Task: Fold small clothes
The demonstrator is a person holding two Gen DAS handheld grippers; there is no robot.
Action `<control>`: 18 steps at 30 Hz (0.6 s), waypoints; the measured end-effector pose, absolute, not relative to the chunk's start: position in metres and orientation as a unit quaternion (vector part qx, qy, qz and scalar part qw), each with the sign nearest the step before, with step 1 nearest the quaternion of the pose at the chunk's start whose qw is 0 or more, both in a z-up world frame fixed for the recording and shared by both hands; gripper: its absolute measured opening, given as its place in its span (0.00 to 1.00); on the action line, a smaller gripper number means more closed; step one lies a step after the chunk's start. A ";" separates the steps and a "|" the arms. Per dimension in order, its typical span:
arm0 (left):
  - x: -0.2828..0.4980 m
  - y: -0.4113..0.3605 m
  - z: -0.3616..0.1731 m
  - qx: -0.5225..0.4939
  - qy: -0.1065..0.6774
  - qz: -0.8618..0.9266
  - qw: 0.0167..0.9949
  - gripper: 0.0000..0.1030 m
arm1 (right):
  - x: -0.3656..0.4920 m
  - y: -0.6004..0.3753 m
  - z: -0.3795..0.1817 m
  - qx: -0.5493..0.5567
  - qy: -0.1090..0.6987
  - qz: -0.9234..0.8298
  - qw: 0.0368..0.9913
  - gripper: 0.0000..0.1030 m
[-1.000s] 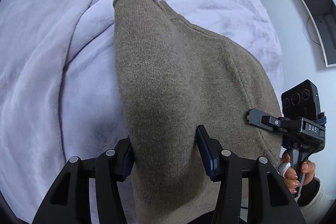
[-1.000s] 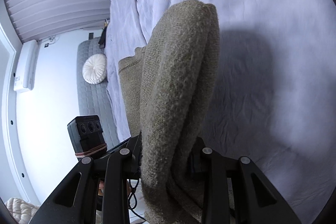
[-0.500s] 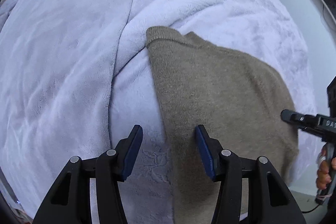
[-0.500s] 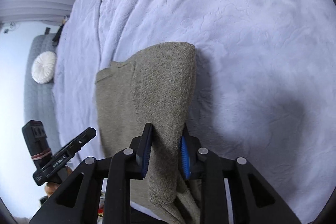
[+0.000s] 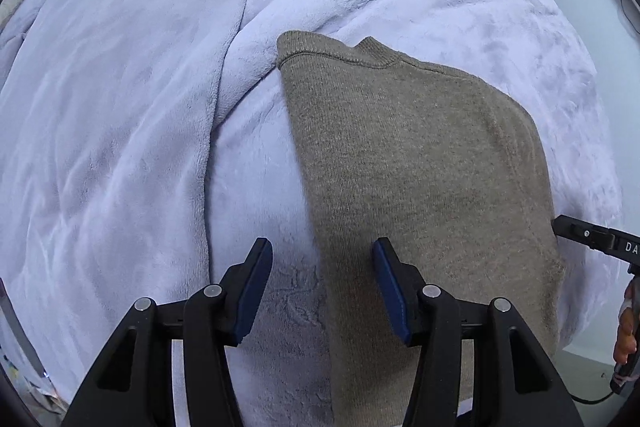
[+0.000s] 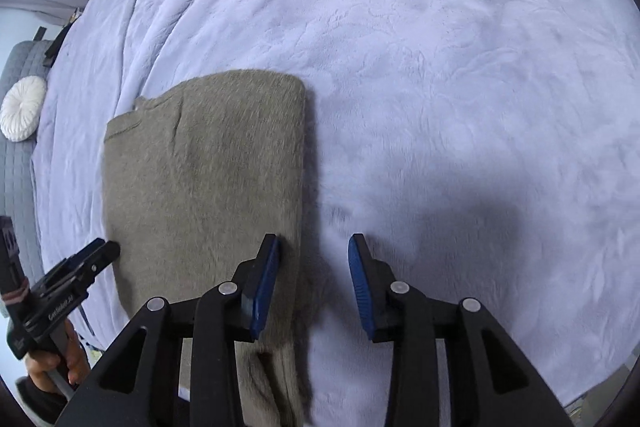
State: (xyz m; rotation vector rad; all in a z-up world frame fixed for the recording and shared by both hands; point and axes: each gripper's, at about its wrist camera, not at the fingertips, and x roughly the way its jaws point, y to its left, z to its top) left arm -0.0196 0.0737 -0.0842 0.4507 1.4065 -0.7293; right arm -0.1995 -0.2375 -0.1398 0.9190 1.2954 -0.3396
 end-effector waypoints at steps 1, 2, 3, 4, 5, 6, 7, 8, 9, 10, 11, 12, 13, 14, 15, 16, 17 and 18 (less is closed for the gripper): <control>-0.022 0.076 -0.083 0.200 0.629 -0.325 0.677 0.53 | -0.195 -0.226 -0.133 0.413 0.579 -0.148 0.687 0.37; -0.025 0.078 -0.082 0.201 0.632 -0.324 0.674 0.53 | -0.198 -0.221 -0.129 0.420 0.577 -0.144 0.686 0.37; -0.028 0.080 -0.082 0.203 0.634 -0.323 0.672 0.53 | -0.203 -0.219 -0.125 0.426 0.574 -0.141 0.685 0.37; -0.031 0.082 -0.082 0.205 0.636 -0.323 0.670 0.53 | -0.206 -0.216 -0.122 0.429 0.572 -0.139 0.685 0.37; -0.033 0.083 -0.082 0.206 0.638 -0.321 0.668 0.53 | -0.209 -0.212 -0.117 0.429 0.570 -0.139 0.687 0.37; -0.035 0.085 -0.082 0.206 0.641 -0.320 0.667 0.53 | -0.205 -0.204 -0.113 0.427 0.568 -0.139 0.689 0.36; -0.037 0.086 -0.082 0.206 0.644 -0.318 0.665 0.53 | -0.207 -0.200 -0.108 0.426 0.566 -0.138 0.693 0.36; -0.039 0.087 -0.082 0.205 0.646 -0.317 0.664 0.53 | -0.207 -0.195 -0.103 0.424 0.563 -0.135 0.697 0.36; -0.040 0.088 -0.082 0.205 0.646 -0.316 0.663 0.53 | -0.203 -0.190 -0.098 0.422 0.561 -0.131 0.700 0.36; -0.040 0.088 -0.081 0.206 0.647 -0.315 0.664 0.53 | -0.200 -0.184 -0.095 0.420 0.561 -0.124 0.703 0.36; -0.041 0.088 -0.080 0.206 0.647 -0.314 0.664 0.53 | -0.193 -0.174 -0.095 0.421 0.562 -0.114 0.703 0.36; -0.041 0.087 -0.080 0.206 0.648 -0.313 0.663 0.53 | -0.191 -0.170 -0.095 0.425 0.563 -0.105 0.701 0.36; -0.041 0.087 -0.079 0.207 0.649 -0.311 0.663 0.53 | -0.186 -0.166 -0.097 0.429 0.566 -0.098 0.697 0.36; -0.041 0.086 -0.079 0.207 0.650 -0.310 0.663 0.53 | -0.185 -0.166 -0.101 0.433 0.572 -0.091 0.691 0.36; -0.041 0.086 -0.078 0.207 0.650 -0.308 0.663 0.53 | -0.181 -0.164 -0.107 0.436 0.578 -0.084 0.685 0.36; -0.042 0.086 -0.078 0.206 0.651 -0.308 0.663 0.53 | -0.179 -0.162 -0.112 0.439 0.584 -0.077 0.678 0.36; -0.042 0.087 -0.078 0.206 0.651 -0.307 0.663 0.53 | -0.178 -0.160 -0.118 0.442 0.591 -0.073 0.670 0.36; -0.043 0.088 -0.077 0.204 0.652 -0.306 0.663 0.53 | -0.178 -0.158 -0.123 0.443 0.598 -0.072 0.664 0.36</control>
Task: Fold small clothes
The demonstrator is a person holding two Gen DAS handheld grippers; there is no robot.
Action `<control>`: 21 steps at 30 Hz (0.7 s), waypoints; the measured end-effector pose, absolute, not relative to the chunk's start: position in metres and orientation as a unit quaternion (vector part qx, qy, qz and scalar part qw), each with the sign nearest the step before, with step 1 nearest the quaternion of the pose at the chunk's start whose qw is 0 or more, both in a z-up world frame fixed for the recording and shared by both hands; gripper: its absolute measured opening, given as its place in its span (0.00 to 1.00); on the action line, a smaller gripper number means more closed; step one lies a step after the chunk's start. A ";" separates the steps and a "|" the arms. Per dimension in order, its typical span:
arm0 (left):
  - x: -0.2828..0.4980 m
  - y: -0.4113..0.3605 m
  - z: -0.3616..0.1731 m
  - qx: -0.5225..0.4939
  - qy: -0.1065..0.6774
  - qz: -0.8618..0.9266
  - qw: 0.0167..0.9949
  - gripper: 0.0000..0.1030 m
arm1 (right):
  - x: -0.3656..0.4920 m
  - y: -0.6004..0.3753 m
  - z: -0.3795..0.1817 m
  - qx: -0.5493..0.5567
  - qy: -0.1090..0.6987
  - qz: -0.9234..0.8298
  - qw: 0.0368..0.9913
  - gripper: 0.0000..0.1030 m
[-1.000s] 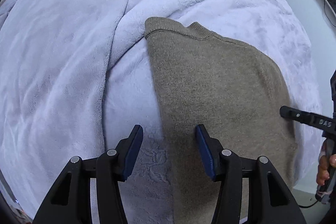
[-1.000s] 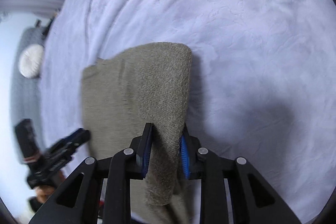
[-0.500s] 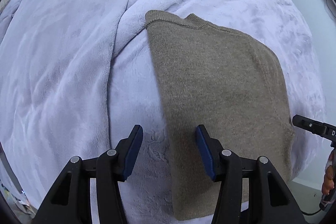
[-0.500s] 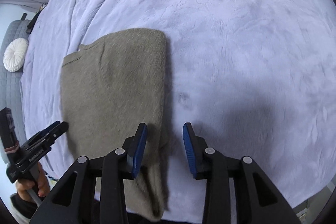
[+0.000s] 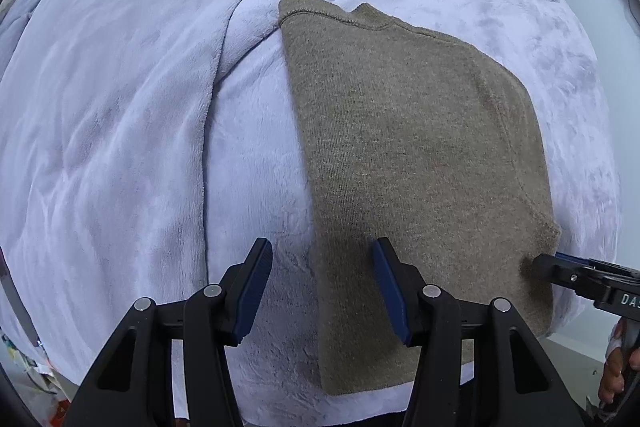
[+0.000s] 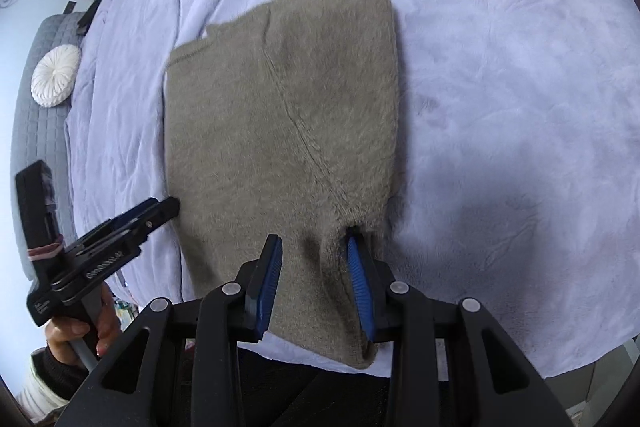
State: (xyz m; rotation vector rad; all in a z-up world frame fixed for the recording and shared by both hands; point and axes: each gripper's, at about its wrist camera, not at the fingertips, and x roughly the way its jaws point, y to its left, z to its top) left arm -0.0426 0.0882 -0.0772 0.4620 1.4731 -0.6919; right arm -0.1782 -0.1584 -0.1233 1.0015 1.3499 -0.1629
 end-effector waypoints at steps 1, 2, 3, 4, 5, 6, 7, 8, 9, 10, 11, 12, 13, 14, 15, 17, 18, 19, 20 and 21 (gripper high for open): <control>-0.043 0.089 -0.077 0.203 0.653 -0.306 0.663 0.53 | -0.180 -0.156 -0.128 0.444 0.604 -0.072 0.658 0.36; -0.043 0.090 -0.077 0.201 0.654 -0.305 0.662 0.53 | -0.178 -0.153 -0.135 0.446 0.611 -0.073 0.650 0.36; -0.044 0.090 -0.078 0.199 0.655 -0.305 0.662 0.53 | -0.177 -0.152 -0.139 0.449 0.613 -0.075 0.646 0.36; -0.045 0.091 -0.078 0.198 0.656 -0.304 0.662 0.53 | -0.179 -0.153 -0.144 0.453 0.615 -0.079 0.641 0.36; -0.045 0.092 -0.077 0.198 0.656 -0.305 0.661 0.53 | -0.181 -0.154 -0.147 0.453 0.618 -0.084 0.637 0.36; -0.045 0.092 -0.078 0.199 0.656 -0.305 0.661 0.53 | -0.184 -0.154 -0.149 0.451 0.621 -0.091 0.634 0.37; -0.046 0.092 -0.077 0.201 0.656 -0.306 0.660 0.53 | -0.187 -0.155 -0.150 0.452 0.624 -0.095 0.630 0.37; -0.046 0.093 -0.076 0.204 0.655 -0.307 0.659 0.53 | -0.190 -0.156 -0.152 0.460 0.622 -0.096 0.626 0.37; -0.046 0.092 -0.076 0.207 0.655 -0.308 0.659 0.53 | -0.193 -0.156 -0.152 0.466 0.620 -0.096 0.624 0.37; -0.046 0.092 -0.075 0.209 0.654 -0.309 0.658 0.53 | -0.195 -0.156 -0.151 0.468 0.618 -0.097 0.624 0.37; -0.047 0.093 -0.075 0.211 0.654 -0.309 0.657 0.53 | -0.196 -0.155 -0.150 0.466 0.618 -0.099 0.625 0.37; -0.047 0.092 -0.075 0.212 0.654 -0.311 0.657 0.53 | -0.196 -0.154 -0.147 0.464 0.617 -0.100 0.628 0.37; -0.047 0.093 -0.074 0.213 0.654 -0.312 0.656 0.53 | -0.197 -0.154 -0.145 0.462 0.616 -0.102 0.629 0.37; -0.047 0.093 -0.074 0.213 0.654 -0.313 0.655 0.53 | -0.199 -0.153 -0.142 0.459 0.616 -0.103 0.632 0.37; -0.047 0.093 -0.074 0.213 0.654 -0.315 0.654 0.53 | -0.199 -0.153 -0.139 0.456 0.616 -0.106 0.634 0.37; -0.046 0.093 -0.074 0.211 0.656 -0.316 0.653 0.53 | -0.201 -0.153 -0.131 0.453 0.613 -0.110 0.638 0.37; -0.045 0.094 -0.074 0.209 0.657 -0.316 0.652 0.53 | -0.201 -0.153 -0.127 0.452 0.612 -0.112 0.639 0.37; -0.045 0.094 -0.072 0.206 0.659 -0.316 0.651 0.53 | -0.201 -0.154 -0.124 0.452 0.610 -0.114 0.641 0.37; -0.045 0.094 -0.072 0.206 0.658 -0.316 0.651 0.53 | -0.201 -0.154 -0.119 0.450 0.609 -0.117 0.643 0.37; -0.046 0.094 -0.070 0.206 0.657 -0.317 0.652 0.53 | -0.198 -0.155 -0.118 0.447 0.608 -0.120 0.645 0.37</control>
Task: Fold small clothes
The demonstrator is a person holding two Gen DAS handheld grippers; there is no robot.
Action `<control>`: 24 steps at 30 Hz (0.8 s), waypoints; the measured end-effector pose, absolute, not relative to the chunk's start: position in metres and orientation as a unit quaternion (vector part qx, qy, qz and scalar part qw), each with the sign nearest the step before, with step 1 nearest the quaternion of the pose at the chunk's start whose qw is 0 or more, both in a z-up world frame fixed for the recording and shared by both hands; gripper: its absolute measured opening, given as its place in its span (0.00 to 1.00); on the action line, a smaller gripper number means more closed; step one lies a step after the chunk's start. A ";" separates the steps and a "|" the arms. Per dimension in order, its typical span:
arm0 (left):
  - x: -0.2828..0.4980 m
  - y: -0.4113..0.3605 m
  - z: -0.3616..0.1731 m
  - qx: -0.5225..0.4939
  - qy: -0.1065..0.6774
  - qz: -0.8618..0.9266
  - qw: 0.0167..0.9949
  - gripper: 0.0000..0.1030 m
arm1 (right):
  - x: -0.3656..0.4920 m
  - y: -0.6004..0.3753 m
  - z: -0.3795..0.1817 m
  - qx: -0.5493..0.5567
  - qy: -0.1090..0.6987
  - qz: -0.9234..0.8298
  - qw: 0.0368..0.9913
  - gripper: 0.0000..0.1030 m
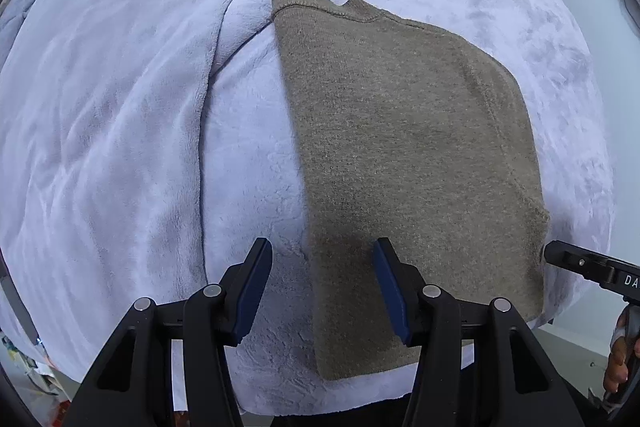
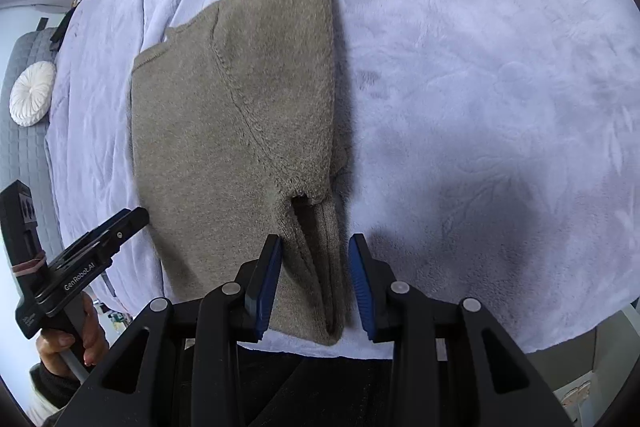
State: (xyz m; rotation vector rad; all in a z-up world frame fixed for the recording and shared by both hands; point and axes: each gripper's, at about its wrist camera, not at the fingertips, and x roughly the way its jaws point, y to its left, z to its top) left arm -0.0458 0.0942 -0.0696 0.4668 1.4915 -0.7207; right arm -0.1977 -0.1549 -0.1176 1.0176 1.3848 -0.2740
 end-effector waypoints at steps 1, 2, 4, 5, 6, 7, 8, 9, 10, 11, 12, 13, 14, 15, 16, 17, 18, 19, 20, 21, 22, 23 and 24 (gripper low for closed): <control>-0.047 0.094 -0.067 0.206 0.655 -0.320 0.653 0.53 | -0.197 -0.158 -0.113 0.443 0.608 -0.124 0.647 0.37; -0.047 0.094 -0.064 0.207 0.652 -0.322 0.655 0.53 | -0.196 -0.158 -0.109 0.438 0.607 -0.129 0.650 0.38; -0.048 0.094 -0.058 0.211 0.647 -0.324 0.658 0.53 | -0.191 -0.162 -0.099 0.431 0.605 -0.136 0.656 0.42; -0.048 0.094 -0.055 0.212 0.645 -0.324 0.659 0.53 | -0.188 -0.162 -0.096 0.427 0.603 -0.139 0.659 0.43; -0.048 0.094 -0.053 0.214 0.643 -0.324 0.661 0.53 | -0.186 -0.162 -0.094 0.423 0.602 -0.141 0.662 0.45; -0.047 0.094 -0.050 0.215 0.641 -0.322 0.663 0.59 | -0.182 -0.162 -0.090 0.418 0.600 -0.143 0.666 0.47; -0.046 0.095 -0.048 0.216 0.640 -0.318 0.666 0.68 | -0.182 -0.164 -0.086 0.414 0.600 -0.144 0.669 0.50; -0.045 0.096 -0.044 0.213 0.636 -0.314 0.672 0.83 | -0.179 -0.163 -0.083 0.409 0.600 -0.146 0.672 0.50; -0.044 0.097 -0.040 0.209 0.630 -0.314 0.679 0.83 | -0.175 -0.161 -0.080 0.404 0.601 -0.148 0.674 0.52; -0.043 0.098 -0.037 0.207 0.627 -0.317 0.681 0.83 | -0.172 -0.160 -0.077 0.397 0.602 -0.149 0.677 0.54; -0.042 0.097 -0.036 0.207 0.627 -0.318 0.680 0.83 | -0.168 -0.158 -0.075 0.390 0.604 -0.151 0.679 0.56; -0.041 0.098 -0.034 0.207 0.627 -0.317 0.681 0.83 | -0.164 -0.155 -0.073 0.382 0.605 -0.153 0.681 0.61; -0.041 0.098 -0.034 0.208 0.628 -0.316 0.680 0.83 | -0.161 -0.152 -0.070 0.373 0.607 -0.155 0.685 0.68; -0.041 0.099 -0.033 0.208 0.629 -0.313 0.680 0.83 | -0.158 -0.149 -0.068 0.364 0.608 -0.158 0.687 0.72; -0.040 0.099 -0.033 0.208 0.629 -0.311 0.681 0.83 | -0.155 -0.146 -0.065 0.355 0.610 -0.160 0.690 0.78; -0.042 0.097 -0.033 0.209 0.627 -0.310 0.683 0.83 | -0.154 -0.144 -0.062 0.344 0.611 -0.163 0.694 0.78; -0.043 0.097 -0.032 0.211 0.625 -0.308 0.686 0.90 | -0.153 -0.142 -0.059 0.336 0.612 -0.165 0.697 0.78; -0.043 0.097 -0.032 0.214 0.622 -0.306 0.688 1.00 | -0.150 -0.139 -0.057 0.326 0.613 -0.168 0.700 0.80; -0.045 0.098 -0.029 0.214 0.617 -0.306 0.693 1.00 | -0.148 -0.137 -0.055 0.316 0.614 -0.173 0.702 0.82; -0.045 0.098 -0.027 0.213 0.615 -0.307 0.695 1.00 | -0.148 -0.135 -0.053 0.308 0.615 -0.178 0.704 0.84; -0.046 0.098 -0.025 0.212 0.613 -0.310 0.695 1.00 | -0.147 -0.134 -0.052 0.301 0.614 -0.182 0.706 0.89; -0.046 0.098 -0.024 0.211 0.613 -0.311 0.695 1.00 | -0.146 -0.134 -0.050 0.294 0.613 -0.187 0.709 0.98; -0.047 0.097 -0.024 0.211 0.613 -0.311 0.695 1.00 | -0.146 -0.133 -0.049 0.290 0.611 -0.190 0.711 1.00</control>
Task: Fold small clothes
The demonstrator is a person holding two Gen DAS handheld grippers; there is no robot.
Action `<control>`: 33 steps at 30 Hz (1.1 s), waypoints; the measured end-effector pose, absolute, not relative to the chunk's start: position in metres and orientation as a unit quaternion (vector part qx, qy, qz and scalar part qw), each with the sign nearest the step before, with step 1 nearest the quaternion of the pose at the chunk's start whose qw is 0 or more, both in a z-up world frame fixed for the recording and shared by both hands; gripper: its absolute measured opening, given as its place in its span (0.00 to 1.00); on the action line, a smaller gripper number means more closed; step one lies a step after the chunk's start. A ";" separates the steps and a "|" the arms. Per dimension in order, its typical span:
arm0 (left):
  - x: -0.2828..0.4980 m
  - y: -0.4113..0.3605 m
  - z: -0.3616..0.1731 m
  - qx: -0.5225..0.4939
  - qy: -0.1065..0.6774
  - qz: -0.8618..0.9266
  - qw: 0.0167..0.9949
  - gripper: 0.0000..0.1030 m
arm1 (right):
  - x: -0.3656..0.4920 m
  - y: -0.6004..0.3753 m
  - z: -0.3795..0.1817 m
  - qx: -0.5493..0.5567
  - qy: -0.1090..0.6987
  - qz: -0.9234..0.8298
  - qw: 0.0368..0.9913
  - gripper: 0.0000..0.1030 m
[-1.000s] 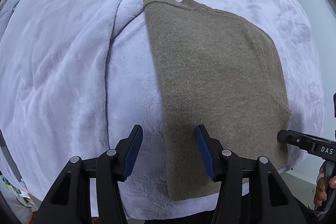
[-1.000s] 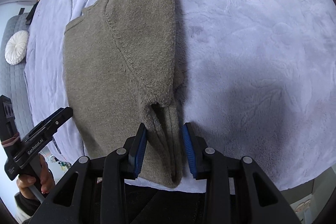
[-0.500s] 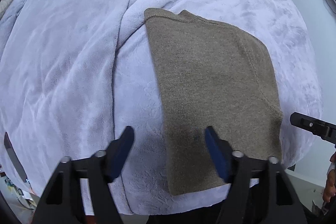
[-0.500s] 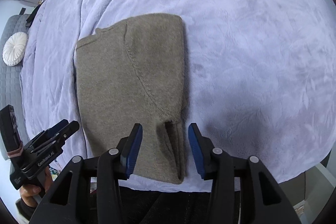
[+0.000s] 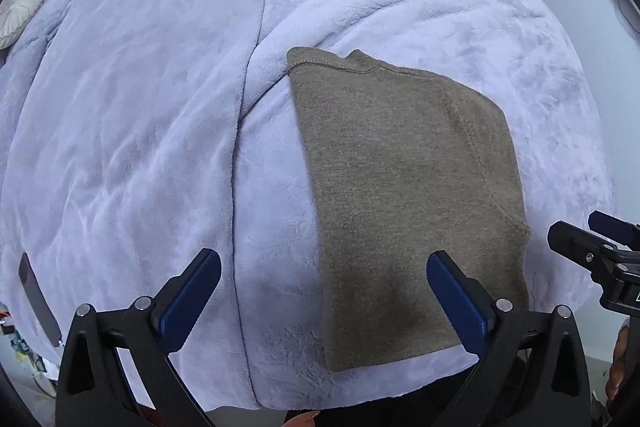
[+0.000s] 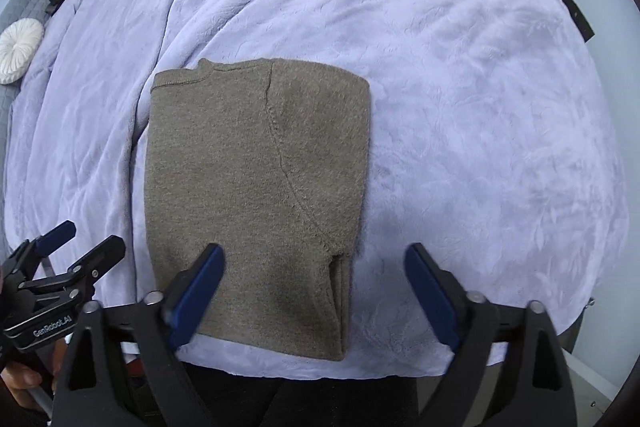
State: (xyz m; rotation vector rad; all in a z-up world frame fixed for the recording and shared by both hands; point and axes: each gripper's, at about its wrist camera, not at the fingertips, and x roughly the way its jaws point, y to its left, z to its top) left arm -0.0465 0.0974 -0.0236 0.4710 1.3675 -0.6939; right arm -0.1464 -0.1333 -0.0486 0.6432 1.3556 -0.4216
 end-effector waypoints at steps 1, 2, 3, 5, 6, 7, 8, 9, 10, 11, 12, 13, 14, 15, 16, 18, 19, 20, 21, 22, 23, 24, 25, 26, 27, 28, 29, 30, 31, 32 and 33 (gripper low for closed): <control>-0.047 0.097 -0.023 0.211 0.613 -0.310 0.695 1.00 | -0.147 -0.133 -0.047 0.286 0.609 -0.193 0.714 1.00; -0.048 0.097 -0.023 0.212 0.613 -0.309 0.695 1.00 | -0.147 -0.132 -0.045 0.283 0.609 -0.196 0.715 1.00; -0.048 0.097 -0.023 0.213 0.613 -0.307 0.696 1.00 | -0.147 -0.132 -0.045 0.281 0.608 -0.199 0.715 1.00; -0.048 0.096 -0.022 0.220 0.611 -0.297 0.700 1.00 | -0.147 -0.132 -0.044 0.278 0.607 -0.204 0.716 1.00; -0.048 0.096 -0.022 0.223 0.610 -0.292 0.702 1.00 | -0.147 -0.133 -0.043 0.278 0.607 -0.206 0.716 1.00; -0.047 0.097 -0.021 0.223 0.610 -0.290 0.703 1.00 | -0.148 -0.133 -0.043 0.277 0.606 -0.207 0.716 1.00; -0.047 0.098 -0.021 0.218 0.612 -0.290 0.703 1.00 | -0.148 -0.133 -0.043 0.276 0.606 -0.209 0.716 1.00; -0.046 0.099 -0.020 0.212 0.615 -0.290 0.702 1.00 | -0.148 -0.133 -0.043 0.276 0.606 -0.211 0.716 1.00; -0.045 0.100 -0.020 0.209 0.617 -0.289 0.702 1.00 | -0.149 -0.132 -0.042 0.276 0.605 -0.212 0.716 1.00; -0.044 0.101 -0.020 0.207 0.618 -0.287 0.702 1.00 | -0.149 -0.132 -0.042 0.276 0.605 -0.213 0.716 1.00; -0.044 0.102 -0.020 0.207 0.618 -0.284 0.703 1.00 | -0.149 -0.132 -0.041 0.275 0.605 -0.214 0.716 1.00; -0.043 0.102 -0.019 0.208 0.617 -0.282 0.705 1.00 | -0.149 -0.132 -0.041 0.275 0.605 -0.215 0.716 1.00; -0.043 0.103 -0.019 0.208 0.617 -0.279 0.706 1.00 | -0.149 -0.132 -0.040 0.275 0.605 -0.216 0.716 1.00; -0.042 0.104 -0.019 0.208 0.617 -0.276 0.707 1.00 | -0.149 -0.132 -0.040 0.275 0.605 -0.216 0.716 1.00; -0.042 0.104 -0.019 0.209 0.617 -0.274 0.708 1.00 | -0.149 -0.132 -0.040 0.275 0.604 -0.216 0.716 1.00; -0.042 0.105 -0.019 0.208 0.618 -0.272 0.708 1.00 | -0.149 -0.131 -0.040 0.274 0.605 -0.215 0.716 1.00; -0.042 0.106 -0.019 0.207 0.619 -0.271 0.707 1.00 | -0.149 -0.131 -0.040 0.273 0.605 -0.215 0.717 1.00; -0.042 0.106 -0.019 0.207 0.620 -0.270 0.707 1.00 | -0.148 -0.131 -0.039 0.273 0.605 -0.214 0.717 1.00; -0.042 0.107 -0.018 0.206 0.619 -0.269 0.708 1.00 | -0.148 -0.130 -0.039 0.272 0.605 -0.213 0.717 1.00; -0.042 0.107 -0.018 0.207 0.619 -0.269 0.709 1.00 | -0.148 -0.129 -0.039 0.272 0.605 -0.213 0.718 1.00; -0.043 0.107 -0.018 0.207 0.619 -0.269 0.709 1.00 | -0.148 -0.129 -0.039 0.271 0.605 -0.213 0.718 1.00; -0.043 0.107 -0.018 0.206 0.619 -0.269 0.708 1.00 | -0.148 -0.128 -0.038 0.271 0.605 -0.213 0.718 1.00; -0.043 0.107 -0.018 0.206 0.619 -0.269 0.708 1.00 | -0.148 -0.128 -0.038 0.271 0.605 -0.213 0.718 1.00; -0.043 0.107 -0.018 0.206 0.619 -0.270 0.708 1.00 | -0.149 -0.128 -0.038 0.270 0.605 -0.213 0.718 1.00; -0.043 0.107 -0.017 0.207 0.619 -0.270 0.708 1.00 | -0.149 -0.127 -0.038 0.271 0.605 -0.213 0.718 1.00; -0.043 0.107 -0.017 0.207 0.619 -0.270 0.708 1.00 | -0.149 -0.127 -0.038 0.271 0.605 -0.213 0.718 1.00; -0.043 0.107 -0.017 0.207 0.619 -0.270 0.708 1.00 | -0.149 -0.127 -0.038 0.271 0.605 -0.213 0.718 1.00; -0.044 0.107 -0.018 0.208 0.619 -0.270 0.708 1.00 | -0.149 -0.127 -0.038 0.271 0.605 -0.213 0.718 1.00; -0.044 0.107 -0.017 0.208 0.619 -0.270 0.708 1.00 | -0.149 -0.127 -0.038 0.271 0.605 -0.213 0.718 1.00; -0.044 0.107 -0.017 0.209 0.618 -0.270 0.708 1.00 | -0.149 -0.127 -0.038 0.271 0.605 -0.213 0.718 1.00; -0.045 0.107 -0.017 0.209 0.618 -0.270 0.708 1.00 | -0.149 -0.127 -0.038 0.271 0.605 -0.213 0.718 1.00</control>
